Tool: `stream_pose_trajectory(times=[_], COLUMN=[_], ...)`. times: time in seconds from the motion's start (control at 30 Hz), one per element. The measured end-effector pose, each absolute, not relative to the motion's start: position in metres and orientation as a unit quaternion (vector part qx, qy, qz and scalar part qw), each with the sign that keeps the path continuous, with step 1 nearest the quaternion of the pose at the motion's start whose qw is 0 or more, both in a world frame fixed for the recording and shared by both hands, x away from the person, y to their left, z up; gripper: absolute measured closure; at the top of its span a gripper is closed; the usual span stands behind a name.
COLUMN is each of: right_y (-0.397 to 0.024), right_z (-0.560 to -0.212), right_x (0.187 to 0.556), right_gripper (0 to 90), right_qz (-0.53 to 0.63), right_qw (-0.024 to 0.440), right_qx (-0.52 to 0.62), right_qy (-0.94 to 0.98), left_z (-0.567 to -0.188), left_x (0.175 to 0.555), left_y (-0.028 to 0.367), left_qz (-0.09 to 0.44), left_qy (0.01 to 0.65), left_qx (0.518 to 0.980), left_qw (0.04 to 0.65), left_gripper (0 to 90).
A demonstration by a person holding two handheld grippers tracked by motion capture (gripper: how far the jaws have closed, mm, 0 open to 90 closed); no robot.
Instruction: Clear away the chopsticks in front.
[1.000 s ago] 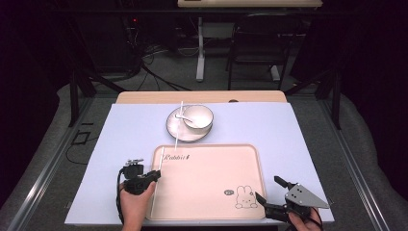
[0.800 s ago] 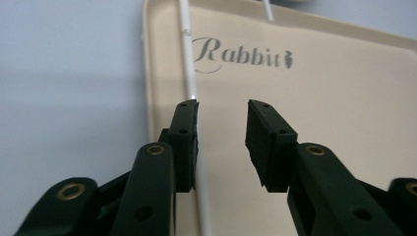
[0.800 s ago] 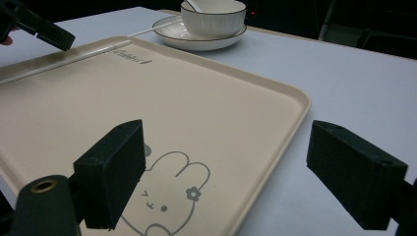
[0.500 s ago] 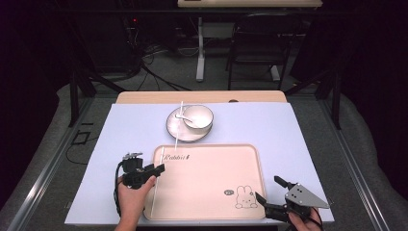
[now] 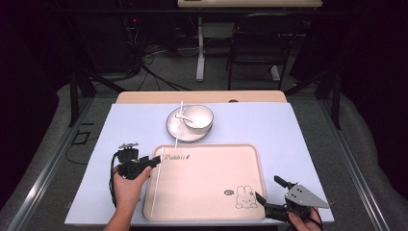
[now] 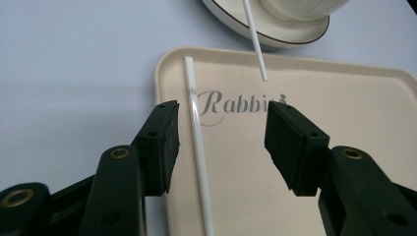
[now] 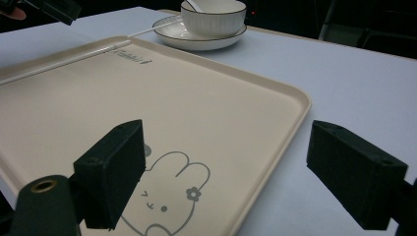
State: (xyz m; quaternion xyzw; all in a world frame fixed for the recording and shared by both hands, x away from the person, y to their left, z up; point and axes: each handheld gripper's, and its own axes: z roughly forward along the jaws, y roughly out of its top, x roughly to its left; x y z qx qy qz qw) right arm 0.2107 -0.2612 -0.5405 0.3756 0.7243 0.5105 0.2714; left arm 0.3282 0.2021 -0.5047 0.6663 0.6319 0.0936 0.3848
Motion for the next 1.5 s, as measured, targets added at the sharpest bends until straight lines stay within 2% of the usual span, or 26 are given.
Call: stream_pose_trajectory(times=[0.67, 1.3, 1.5], right_y=[-0.261, -0.261, -0.261], right_z=[-0.541, -0.541, -0.540], right_x=[0.211, 0.211, 0.211], right_gripper=[14.3, 14.3, 14.3], right_qz=[0.511, 0.510, 0.510], right_qw=[0.272, 0.273, 0.273], right_qx=[0.377, 0.375, 0.376], right_qy=[0.723, 0.725, 0.724], left_z=[-0.477, -0.472, -0.476], left_x=[0.361, 0.423, 0.438], left_y=[0.210, 0.203, 0.194], left_qz=[0.097, 0.055, 0.063], left_qy=[0.627, 0.625, 0.621], left_qx=[0.670, 0.676, 0.684], left_qw=[0.386, 0.385, 0.378], left_gripper=[48.0, 51.0, 52.8])
